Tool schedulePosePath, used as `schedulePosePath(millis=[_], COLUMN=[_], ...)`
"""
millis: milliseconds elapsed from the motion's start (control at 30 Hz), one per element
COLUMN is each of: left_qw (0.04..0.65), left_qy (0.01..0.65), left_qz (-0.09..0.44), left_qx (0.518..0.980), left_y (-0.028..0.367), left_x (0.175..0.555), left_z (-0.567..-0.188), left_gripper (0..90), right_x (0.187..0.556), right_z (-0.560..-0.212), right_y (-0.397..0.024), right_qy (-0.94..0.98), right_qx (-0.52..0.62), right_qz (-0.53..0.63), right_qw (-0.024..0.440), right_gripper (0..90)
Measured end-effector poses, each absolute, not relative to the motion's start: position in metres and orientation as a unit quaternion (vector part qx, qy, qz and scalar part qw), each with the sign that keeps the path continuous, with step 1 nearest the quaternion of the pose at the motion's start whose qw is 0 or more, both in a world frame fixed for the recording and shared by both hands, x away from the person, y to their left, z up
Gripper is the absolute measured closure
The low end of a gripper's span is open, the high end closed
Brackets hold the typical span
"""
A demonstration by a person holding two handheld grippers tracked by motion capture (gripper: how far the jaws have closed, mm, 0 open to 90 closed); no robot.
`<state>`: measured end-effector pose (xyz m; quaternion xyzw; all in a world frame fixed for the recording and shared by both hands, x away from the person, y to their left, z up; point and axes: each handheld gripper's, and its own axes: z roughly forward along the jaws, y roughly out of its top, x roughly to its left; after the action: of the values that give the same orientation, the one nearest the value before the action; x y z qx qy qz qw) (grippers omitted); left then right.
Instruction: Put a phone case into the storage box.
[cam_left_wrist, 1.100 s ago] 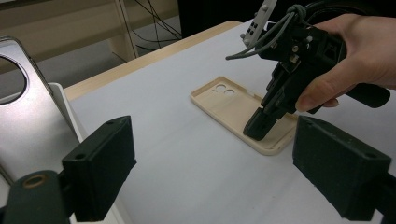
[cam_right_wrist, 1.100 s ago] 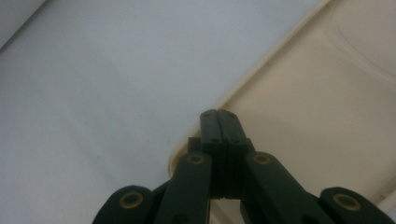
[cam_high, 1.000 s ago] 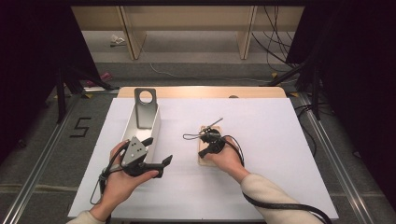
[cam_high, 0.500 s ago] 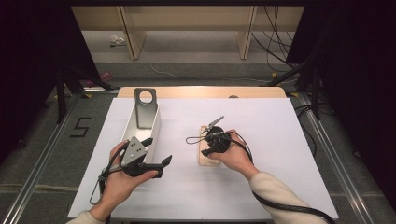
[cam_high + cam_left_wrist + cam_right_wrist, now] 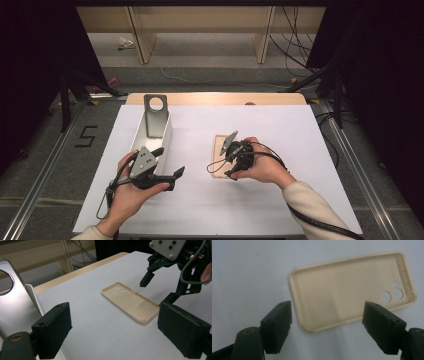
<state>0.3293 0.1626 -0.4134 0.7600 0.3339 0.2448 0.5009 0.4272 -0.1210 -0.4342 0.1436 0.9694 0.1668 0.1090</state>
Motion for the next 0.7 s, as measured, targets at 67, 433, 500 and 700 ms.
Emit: schedulePosePath(millis=[67, 433, 500, 700], left_qw=[0.501, 0.502, 0.502, 0.502], left_qy=[0.334, 0.334, 0.334, 0.334], left_qz=[0.244, 0.245, 0.245, 0.244], left_qx=[0.760, 0.759, 0.759, 0.759], left_y=[0.163, 0.163, 0.163, 0.162], left_x=[0.329, 0.329, 0.329, 0.329], left_z=[-0.414, -0.413, -0.413, -0.413], left_gripper=[11.6, 11.6, 11.7, 11.6], right_x=[0.427, 0.419, 0.419, 0.418], right_z=[-0.436, -0.437, -0.438, -0.443], right_y=[-0.121, -0.114, -0.113, -0.107], right_qy=[0.971, 0.981, 0.982, 0.984], right_qx=[0.135, 0.087, 0.084, 0.063], right_qz=[0.158, 0.125, 0.121, 0.106], right_qw=[0.115, 0.117, 0.119, 0.124], right_gripper=[21.7, 26.9, 28.1, 33.2])
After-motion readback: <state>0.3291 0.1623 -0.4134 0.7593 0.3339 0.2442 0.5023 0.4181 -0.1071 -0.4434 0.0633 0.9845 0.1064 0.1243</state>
